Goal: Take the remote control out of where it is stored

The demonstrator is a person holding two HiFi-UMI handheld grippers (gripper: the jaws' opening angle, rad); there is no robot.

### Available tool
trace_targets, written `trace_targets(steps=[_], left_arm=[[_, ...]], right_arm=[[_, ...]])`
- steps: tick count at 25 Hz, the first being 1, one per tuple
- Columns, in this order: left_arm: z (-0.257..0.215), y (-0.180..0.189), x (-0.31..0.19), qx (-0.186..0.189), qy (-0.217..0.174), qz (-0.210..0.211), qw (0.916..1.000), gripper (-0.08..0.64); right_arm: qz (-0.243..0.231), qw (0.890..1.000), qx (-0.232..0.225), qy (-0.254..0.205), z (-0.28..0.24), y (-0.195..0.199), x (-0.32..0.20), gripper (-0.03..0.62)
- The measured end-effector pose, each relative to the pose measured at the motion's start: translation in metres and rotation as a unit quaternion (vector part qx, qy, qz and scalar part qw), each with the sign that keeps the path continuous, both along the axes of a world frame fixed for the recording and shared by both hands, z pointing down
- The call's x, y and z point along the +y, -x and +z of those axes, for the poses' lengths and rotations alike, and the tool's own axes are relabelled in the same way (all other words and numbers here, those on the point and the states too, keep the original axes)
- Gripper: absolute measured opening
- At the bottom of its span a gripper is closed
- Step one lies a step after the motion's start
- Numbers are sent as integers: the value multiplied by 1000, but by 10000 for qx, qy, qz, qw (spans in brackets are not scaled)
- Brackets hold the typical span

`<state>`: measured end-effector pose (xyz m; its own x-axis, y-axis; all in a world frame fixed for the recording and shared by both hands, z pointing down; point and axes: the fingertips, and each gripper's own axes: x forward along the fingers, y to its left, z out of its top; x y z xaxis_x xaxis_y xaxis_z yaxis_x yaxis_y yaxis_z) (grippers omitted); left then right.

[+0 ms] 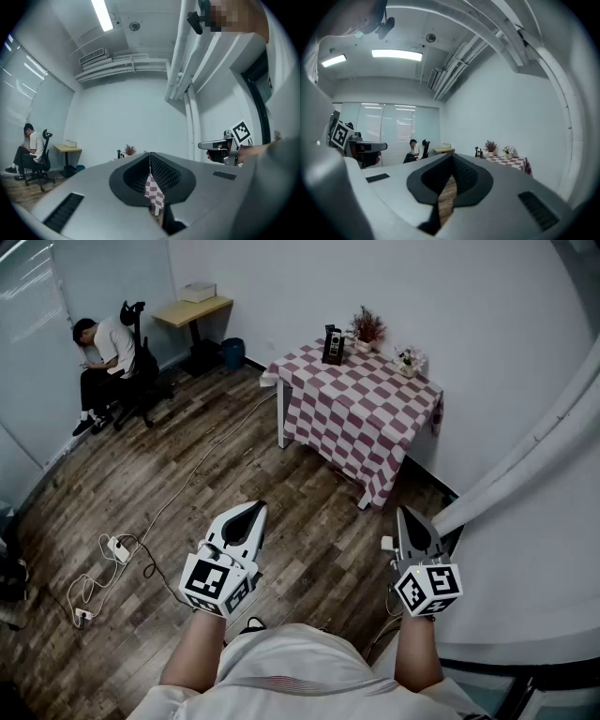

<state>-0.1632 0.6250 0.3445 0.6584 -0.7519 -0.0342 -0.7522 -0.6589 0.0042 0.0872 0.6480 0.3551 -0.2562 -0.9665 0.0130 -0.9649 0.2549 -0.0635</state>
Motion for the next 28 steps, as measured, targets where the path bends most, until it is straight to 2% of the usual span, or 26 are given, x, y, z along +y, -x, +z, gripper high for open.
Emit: trace_targets(steps=[14,20,28], left_arm=[[8,9,0,8,107,61,9999,12],[12,12,-3,46,213,65,9997,12],[9,39,-5,62,168,140,9997,12]], right_arm=[[73,9997,-224,-37,7,10,-3,12],[102,9992,-354,122,17,10,-6,12],[122,9991,-384,120,19,42,-14,14]])
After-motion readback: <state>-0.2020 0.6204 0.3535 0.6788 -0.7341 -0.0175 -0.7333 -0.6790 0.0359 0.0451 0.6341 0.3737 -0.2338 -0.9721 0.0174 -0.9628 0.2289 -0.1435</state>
